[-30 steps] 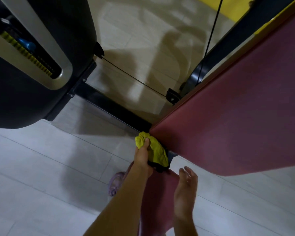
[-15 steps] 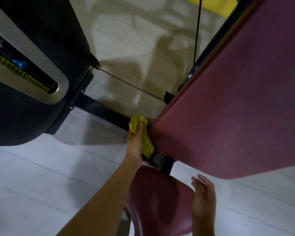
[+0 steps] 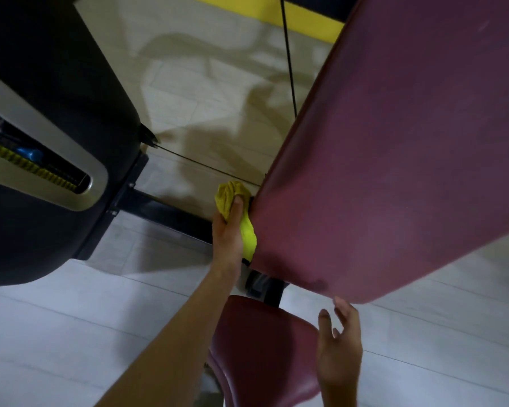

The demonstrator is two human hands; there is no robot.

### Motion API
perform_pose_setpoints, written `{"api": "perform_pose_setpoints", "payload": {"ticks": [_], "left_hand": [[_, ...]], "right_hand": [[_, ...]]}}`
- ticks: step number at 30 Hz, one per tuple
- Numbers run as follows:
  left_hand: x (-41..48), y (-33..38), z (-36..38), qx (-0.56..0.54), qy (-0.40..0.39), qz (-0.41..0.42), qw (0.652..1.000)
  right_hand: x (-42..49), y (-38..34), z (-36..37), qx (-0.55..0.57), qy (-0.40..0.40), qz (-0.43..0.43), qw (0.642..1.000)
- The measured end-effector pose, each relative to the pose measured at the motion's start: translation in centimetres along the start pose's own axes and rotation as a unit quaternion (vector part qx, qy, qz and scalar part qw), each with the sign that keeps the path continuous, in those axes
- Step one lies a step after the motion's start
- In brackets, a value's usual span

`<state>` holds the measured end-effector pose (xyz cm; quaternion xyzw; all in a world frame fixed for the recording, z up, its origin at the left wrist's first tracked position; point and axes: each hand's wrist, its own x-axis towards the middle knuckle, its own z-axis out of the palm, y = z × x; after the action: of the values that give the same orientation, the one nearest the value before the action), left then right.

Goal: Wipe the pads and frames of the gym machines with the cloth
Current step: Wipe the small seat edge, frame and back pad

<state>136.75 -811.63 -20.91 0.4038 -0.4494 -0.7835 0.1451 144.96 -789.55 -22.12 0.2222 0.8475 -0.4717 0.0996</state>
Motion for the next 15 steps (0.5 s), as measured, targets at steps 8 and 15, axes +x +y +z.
{"api": "perform_pose_setpoints", "payload": {"ticks": [8,15], "left_hand": [[-5.3,14.4,10.8,0.018,-0.069,0.177,0.982],[-7.2,19.5,13.7,0.073,-0.108,0.302,0.944]], "right_hand": [[0.8,-10.3,-4.0,-0.173,0.006,-0.18,0.968],[-1.2,-15.2,-6.4,-0.295,-0.021,-0.269,0.917]]}}
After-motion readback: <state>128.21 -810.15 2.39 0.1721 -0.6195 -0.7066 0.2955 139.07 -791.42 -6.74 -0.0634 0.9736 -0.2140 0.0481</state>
